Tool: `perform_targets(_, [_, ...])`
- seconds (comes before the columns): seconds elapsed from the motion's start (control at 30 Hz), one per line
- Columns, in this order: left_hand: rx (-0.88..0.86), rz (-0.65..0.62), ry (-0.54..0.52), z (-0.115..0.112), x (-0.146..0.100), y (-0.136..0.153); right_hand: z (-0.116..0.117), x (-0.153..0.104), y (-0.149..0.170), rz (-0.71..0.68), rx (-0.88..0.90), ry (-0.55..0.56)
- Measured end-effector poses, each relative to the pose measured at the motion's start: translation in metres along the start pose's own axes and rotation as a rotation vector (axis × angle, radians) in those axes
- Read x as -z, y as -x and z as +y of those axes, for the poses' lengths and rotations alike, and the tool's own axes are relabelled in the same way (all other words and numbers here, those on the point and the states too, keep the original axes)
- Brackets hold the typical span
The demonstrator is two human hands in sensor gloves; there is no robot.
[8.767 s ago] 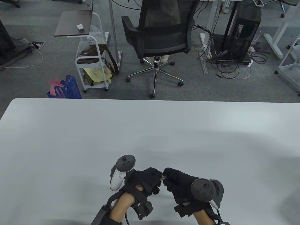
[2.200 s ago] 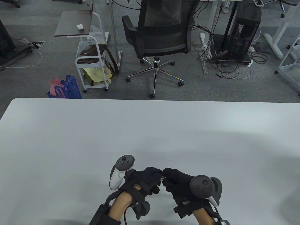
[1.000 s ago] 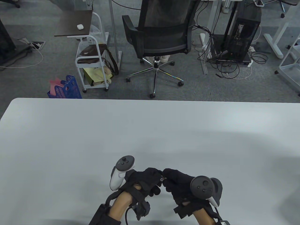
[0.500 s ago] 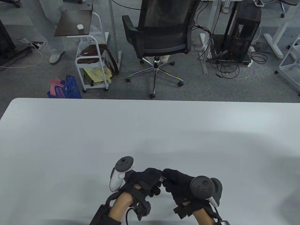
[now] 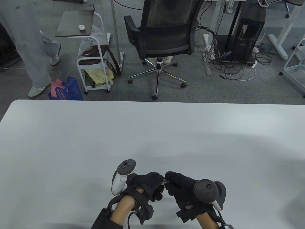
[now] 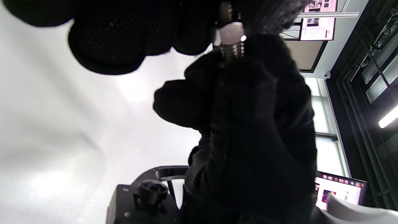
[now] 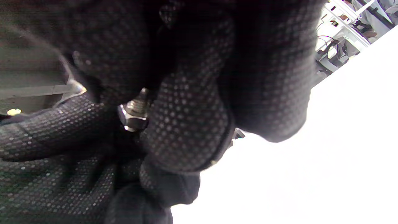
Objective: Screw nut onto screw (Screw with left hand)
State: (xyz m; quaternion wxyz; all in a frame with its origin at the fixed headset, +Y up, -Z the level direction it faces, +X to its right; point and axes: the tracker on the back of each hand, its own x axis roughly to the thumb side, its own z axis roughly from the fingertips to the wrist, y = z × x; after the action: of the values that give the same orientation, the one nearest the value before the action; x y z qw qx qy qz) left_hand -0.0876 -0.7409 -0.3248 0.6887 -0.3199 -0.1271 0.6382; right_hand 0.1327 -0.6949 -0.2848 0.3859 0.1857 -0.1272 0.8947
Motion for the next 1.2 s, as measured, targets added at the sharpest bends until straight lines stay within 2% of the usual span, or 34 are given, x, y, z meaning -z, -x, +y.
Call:
perform_targets(0.13, [-0.019,-0.013,0.057,0.0006,0.0002,-0.0007,0.0000,0.0001,0.0001,0.003,0.009,0.001])
perform_targets(0.3, [0.000,0.011,-0.027,0.0018,-0.0006,0.0024,0.0006,0.0001,0.0000,0.002,0.003,-0.002])
perform_targets(0.53, [-0.026,-0.019,0.054,0.0010,0.0000,-0.0003,0.0002,0.0002,0.0001,0.002,0.008,0.003])
perform_targets(0.67, [-0.028,-0.001,-0.017,0.0024,-0.0010,0.0024,0.0007,0.0000,-0.0002,0.000,0.006,0.000])
perform_targets(0.93, [-0.028,-0.027,0.059,0.0011,-0.0006,-0.0019,-0.0002,-0.0003,0.0000,0.001,0.019,0.011])
perform_targets(1.07, [-0.004,-0.006,-0.040,0.0032,-0.0022,0.0009,-0.0006,-0.0005,0.0003,0.002,0.020,0.015])
perform_targets(1.2, [0.005,-0.021,-0.003,0.0003,-0.0014,-0.0037,-0.0009,-0.0007,0.0005,0.002,0.021,0.018])
